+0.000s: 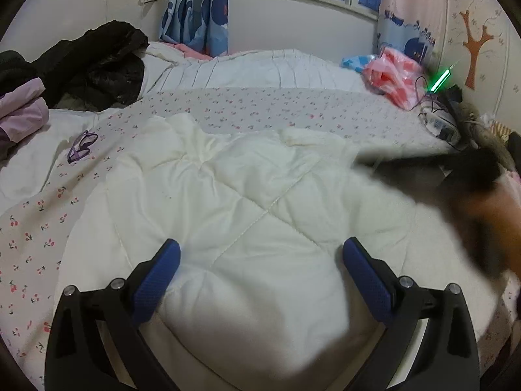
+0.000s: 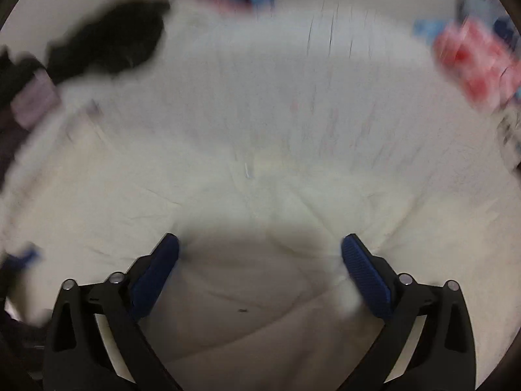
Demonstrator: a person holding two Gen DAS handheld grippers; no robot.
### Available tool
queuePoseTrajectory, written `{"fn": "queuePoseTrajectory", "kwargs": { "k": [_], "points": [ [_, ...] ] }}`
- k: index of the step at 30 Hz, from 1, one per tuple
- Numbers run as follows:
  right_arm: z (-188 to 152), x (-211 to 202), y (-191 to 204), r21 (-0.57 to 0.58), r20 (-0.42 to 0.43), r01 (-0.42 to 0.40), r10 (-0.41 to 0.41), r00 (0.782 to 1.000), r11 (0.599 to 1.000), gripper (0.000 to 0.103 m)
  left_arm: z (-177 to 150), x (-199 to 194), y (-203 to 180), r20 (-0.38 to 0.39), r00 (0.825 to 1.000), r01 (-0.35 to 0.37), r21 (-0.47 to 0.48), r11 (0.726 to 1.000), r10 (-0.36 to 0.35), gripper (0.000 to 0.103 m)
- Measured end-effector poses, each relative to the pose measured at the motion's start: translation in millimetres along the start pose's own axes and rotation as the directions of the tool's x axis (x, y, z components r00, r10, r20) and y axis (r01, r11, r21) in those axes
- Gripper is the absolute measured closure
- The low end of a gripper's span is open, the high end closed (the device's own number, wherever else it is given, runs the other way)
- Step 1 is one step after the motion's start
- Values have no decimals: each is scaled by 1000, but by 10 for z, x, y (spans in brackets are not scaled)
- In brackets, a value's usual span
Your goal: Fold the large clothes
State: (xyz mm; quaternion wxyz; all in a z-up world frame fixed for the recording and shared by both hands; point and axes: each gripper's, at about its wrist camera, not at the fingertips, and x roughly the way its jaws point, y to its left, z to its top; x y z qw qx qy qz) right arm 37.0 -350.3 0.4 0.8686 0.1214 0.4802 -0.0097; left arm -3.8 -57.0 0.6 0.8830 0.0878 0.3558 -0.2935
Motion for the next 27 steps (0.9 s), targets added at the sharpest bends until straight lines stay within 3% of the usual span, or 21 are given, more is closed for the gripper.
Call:
{"fn": "queuePoseTrajectory", "kwargs": {
  "k": [6, 9, 11, 13, 14, 16, 17, 19, 21, 24, 26, 27],
  "points": [
    [45, -113, -69, 18, -23, -40, 40, 999, 999, 6, -26, 18, -28, -4, 1000, -19, 18, 1000, 20, 7],
    [-79, -497, -79, 18, 41, -47, 46, 998, 999, 6, -41, 0, -19, -2, 1000, -19, 15, 1000, 19, 7],
    [-303, -798, -105, -4, 107, 3, -2, 994, 1000, 6, -58, -13, -4, -6, 1000, -8, 6, 1000, 8, 7],
    [-543, -833, -227, -19, 91, 84, -82, 992, 996, 6, -74, -10, 32, -15, 1000, 14, -12, 1000, -14, 7],
    [-660, -749, -275, -48, 37, 69, -67, 997, 996, 7, -76, -3, 48, -21, 999, 32, -18, 999, -32, 7],
    [-742, -841, -337, -95, 37, 11, -8, 999, 995, 7, -68, 16, 62, -49, 998, 41, -16, 999, -42, 7],
    [-740, -956, -362, -79, 25, -9, 11, 1000, 997, 7, -67, 4, 70, -73, 996, 43, -9, 999, -44, 7],
    [-805, -1340, -516, 20, 68, -129, 127, 990, 991, 7, -80, -59, 101, -99, 994, 54, 1, 999, -54, 7],
    [-958, -1714, -745, 118, 140, -243, 226, 964, 963, 7, -126, -189, 159, -120, 991, 66, 0, 998, -66, 7],
    [-1415, -2151, -1223, 303, 224, -408, 351, 909, 861, 7, -218, -437, 287, -142, 986, 86, -41, 995, -91, 7],
    [-1861, -2291, -1482, 411, 262, -477, 401, 878, 777, 7, -276, -616, 366, -138, 983, 110, -90, 990, -122, 7],
    [-2001, -2302, -1549, 435, 262, -491, 416, 871, 754, 7, -315, -731, 431, -132, 980, 133, -141, 981, -151, 7]
  ]
}}
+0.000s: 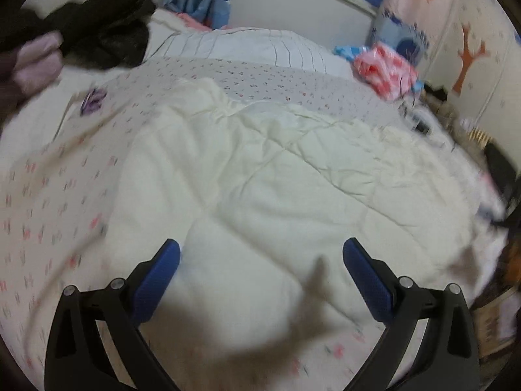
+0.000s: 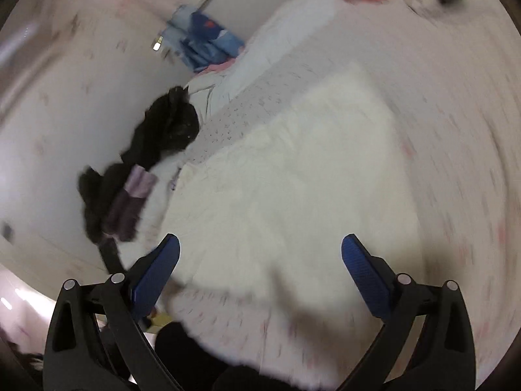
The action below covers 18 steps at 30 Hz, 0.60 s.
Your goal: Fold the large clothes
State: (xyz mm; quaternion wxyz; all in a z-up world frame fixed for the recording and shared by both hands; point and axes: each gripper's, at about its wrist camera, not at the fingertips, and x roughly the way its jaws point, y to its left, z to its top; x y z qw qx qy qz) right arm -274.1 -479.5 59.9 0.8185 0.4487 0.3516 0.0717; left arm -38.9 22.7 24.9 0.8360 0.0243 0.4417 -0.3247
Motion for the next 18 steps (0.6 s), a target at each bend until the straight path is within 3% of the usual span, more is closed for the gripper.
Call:
{"fn": "queuePoseTrajectory", "kwargs": {
  "k": [3, 5, 9, 13, 16, 18],
  "points": [
    [-315, -45, -260, 91, -29, -18, 20, 999, 996, 7, -105, -231, 136, 9, 997, 78, -142, 987, -77, 7],
    [-409, 46, -384, 142, -40, -50, 56, 998, 989, 7, -186, -297, 215, 0, 987, 153, -259, 954, -158, 7],
    [-455, 327, -410, 175, -3, -106, 108, 994, 979, 6, -407, -328, 346, 39, 942, 310, -479, 821, -333, 7],
    [-319, 555, -404, 234, 52, -121, 112, 992, 965, 6, -549, -243, 328, 72, 919, 354, -581, 733, -387, 7],
    [-173, 492, -243, 211, 128, -228, 205, 970, 951, 6, -624, -141, 292, 69, 922, 339, -620, 708, -381, 7],
    [-80, 451, -132, 191, 141, -258, 233, 962, 947, 6, -678, -36, 318, 68, 922, 329, -659, 677, -381, 7]
  ]
}}
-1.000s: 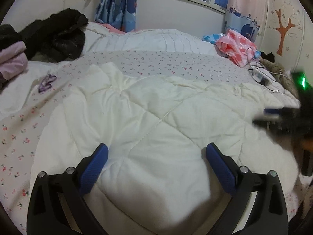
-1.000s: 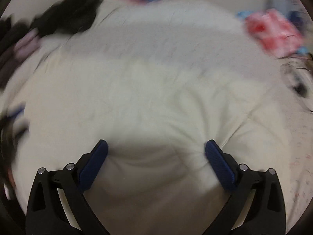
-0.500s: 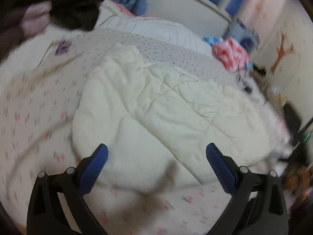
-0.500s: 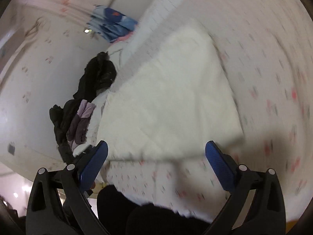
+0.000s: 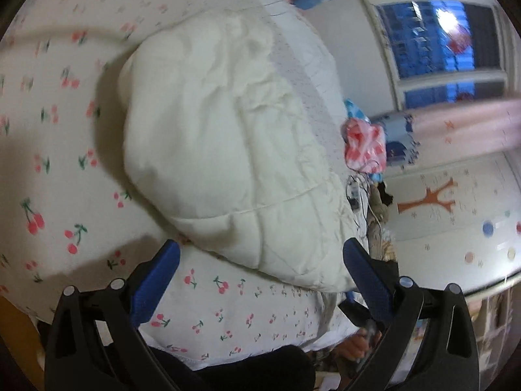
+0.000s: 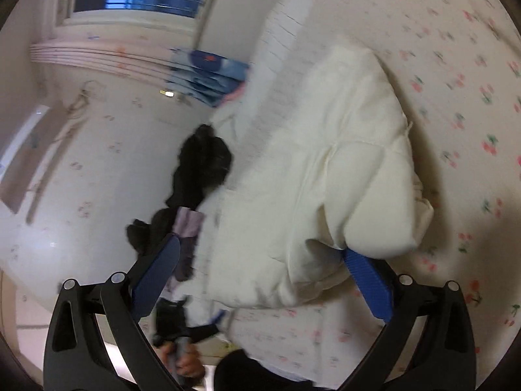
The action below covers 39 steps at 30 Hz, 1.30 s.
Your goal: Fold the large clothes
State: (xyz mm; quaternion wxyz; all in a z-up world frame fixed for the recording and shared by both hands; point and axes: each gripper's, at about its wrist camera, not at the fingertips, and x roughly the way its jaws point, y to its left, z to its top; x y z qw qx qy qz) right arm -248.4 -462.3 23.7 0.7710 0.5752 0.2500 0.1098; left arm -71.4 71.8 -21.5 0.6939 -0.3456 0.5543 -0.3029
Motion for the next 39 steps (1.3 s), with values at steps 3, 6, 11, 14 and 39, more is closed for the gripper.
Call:
{"fn": "queuePoseTrajectory", "kwargs": {
  "k": [3, 6, 11, 14, 39],
  "points": [
    [0, -70, 62, -31, -11, 13, -13, 1000, 999, 6, 24, 122, 108, 12, 1000, -21, -61, 998, 22, 7],
    [-123, -98, 19, -49, -36, 86, -88, 995, 995, 6, 81, 149, 86, 55, 998, -40, -50, 998, 43, 7],
    [-423, -32, -205, -103, -78, 227, -235, 969, 968, 6, 254, 152, 30, 146, 989, -30, -43, 999, 36, 7],
    [-323, -75, -258, -106, 4, 257, -258, 966, 961, 6, 240, 230, -15, 156, 984, -81, -6, 997, 81, 7],
    [-411, -736, 150, -150, 75, 56, -45, 996, 987, 74, 160, -511, -492, 106, 993, -79, 214, 974, 58, 66]
  ]
}}
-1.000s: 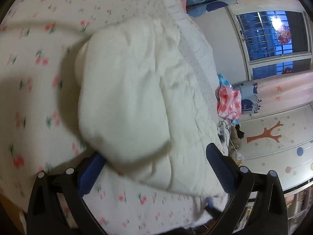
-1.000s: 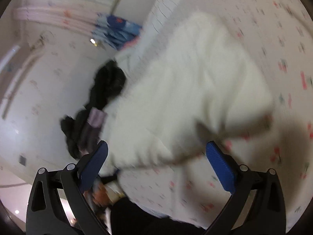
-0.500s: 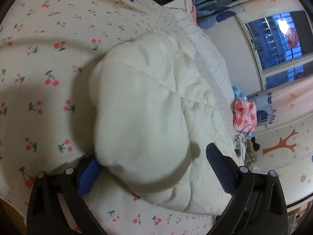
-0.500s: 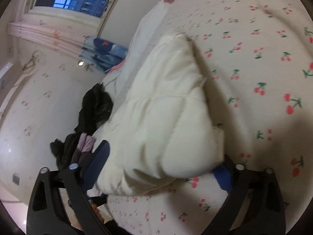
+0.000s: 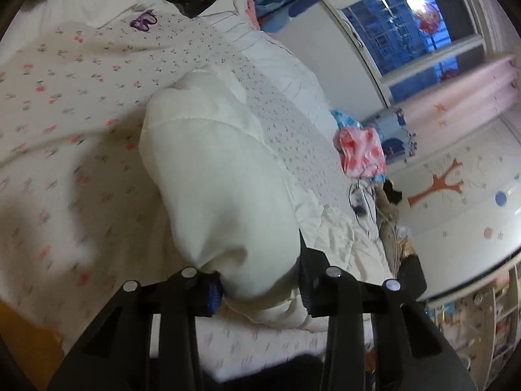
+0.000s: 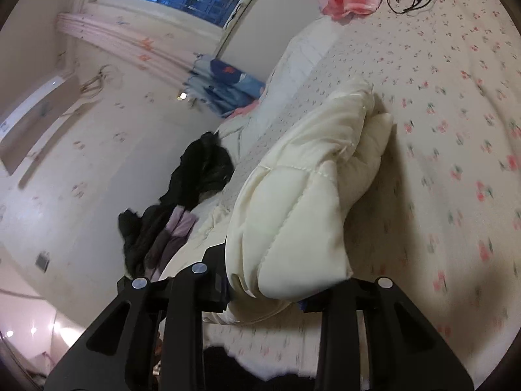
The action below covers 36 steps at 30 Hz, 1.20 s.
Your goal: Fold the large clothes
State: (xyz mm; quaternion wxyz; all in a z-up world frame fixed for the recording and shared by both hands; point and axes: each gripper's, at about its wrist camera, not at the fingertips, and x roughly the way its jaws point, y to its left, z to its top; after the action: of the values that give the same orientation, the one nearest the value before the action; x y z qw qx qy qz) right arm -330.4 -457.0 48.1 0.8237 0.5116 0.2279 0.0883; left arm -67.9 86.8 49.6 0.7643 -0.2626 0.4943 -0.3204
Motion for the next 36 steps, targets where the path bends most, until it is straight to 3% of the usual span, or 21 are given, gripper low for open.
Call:
{"fn": "queuePoseTrajectory", "kwargs": {
  "k": [1, 3, 5, 7, 9, 11, 13, 17, 18, 19, 20, 21, 22, 23, 25, 28, 30, 31, 33, 36],
  "points": [
    [-74, -58, -21, 11, -18, 5, -5, 1000, 1000, 72, -97, -35, 40, -18, 1000, -9, -3, 1000, 9, 66],
    [-253, -158, -152, 15, -72, 62, -60, 996, 998, 53, -295, 7, 240, -85, 995, -61, -1, 998, 60, 62],
    [-410, -204, -346, 43, -118, 122, -116, 986, 992, 48, -374, 40, 444, -101, 994, -42, -47, 998, 37, 56],
    [-488, -291, -465, 81, -105, 104, -95, 990, 991, 44, -417, 11, 563, -71, 997, -9, -83, 997, 3, 50],
    [-492, -375, -483, 92, -67, 84, -78, 995, 992, 20, -405, 5, 543, -39, 999, -21, -75, 997, 18, 40],
    [-456, -389, -480, 96, -42, 84, -80, 996, 992, 13, -366, 21, 543, -9, 999, -35, -98, 995, 35, 13],
    [-421, -315, -482, 100, -52, 83, -79, 996, 991, 13, -290, 29, 589, 50, 997, -57, -148, 987, 65, 7],
    [-382, -59, -526, 115, -87, 92, -83, 993, 989, 13, -198, 253, 720, 15, 998, -56, -204, 977, 60, 7],
    [-380, -10, -536, 113, -85, 89, -80, 993, 990, 17, -184, 310, 689, 17, 998, -60, -182, 981, 64, 7],
    [-373, 3, -532, 108, -77, 80, -72, 994, 991, 25, -184, 320, 650, 21, 997, -65, -160, 985, 69, 12],
    [-361, 10, -517, 99, -66, 76, -70, 995, 992, 45, -184, 318, 615, 29, 998, -54, -140, 989, 58, 31],
    [-349, 25, -477, 91, -54, 87, -82, 995, 992, 60, -174, 315, 559, 26, 998, -48, -104, 993, 51, 39],
    [-343, 12, -446, 80, -42, 71, -67, 997, 994, 63, -171, 304, 524, 26, 999, -45, -82, 996, 48, 53],
    [-340, 1, -421, 73, -42, 58, -55, 998, 996, 68, -167, 267, 492, 26, 999, -37, -57, 998, 38, 59],
    [-352, -64, -288, 23, -46, 53, -52, 998, 998, 69, -190, 138, 351, 38, 998, -41, 4, 999, 41, 61],
    [-404, -93, -296, 15, -85, 65, -63, 994, 998, 63, -257, 78, 363, 22, 998, -52, 26, 998, 52, 61],
    [-457, -74, -542, 86, -125, 89, -78, 989, 992, 45, -296, 175, 561, -27, 997, -67, -20, 998, 66, 49],
    [-499, -99, -688, 150, -136, 80, -59, 989, 985, 45, -316, 192, 674, -36, 997, -65, -83, 994, 62, 36],
    [-527, -283, -730, 169, -81, 61, -48, 996, 984, 43, -362, 196, 745, -33, 998, -50, -139, 989, 45, 31],
    [-410, -715, -608, 110, 87, 160, -170, 982, 981, 38, -371, 210, 682, -32, 996, -83, -127, 988, 79, 19]
  ]
}}
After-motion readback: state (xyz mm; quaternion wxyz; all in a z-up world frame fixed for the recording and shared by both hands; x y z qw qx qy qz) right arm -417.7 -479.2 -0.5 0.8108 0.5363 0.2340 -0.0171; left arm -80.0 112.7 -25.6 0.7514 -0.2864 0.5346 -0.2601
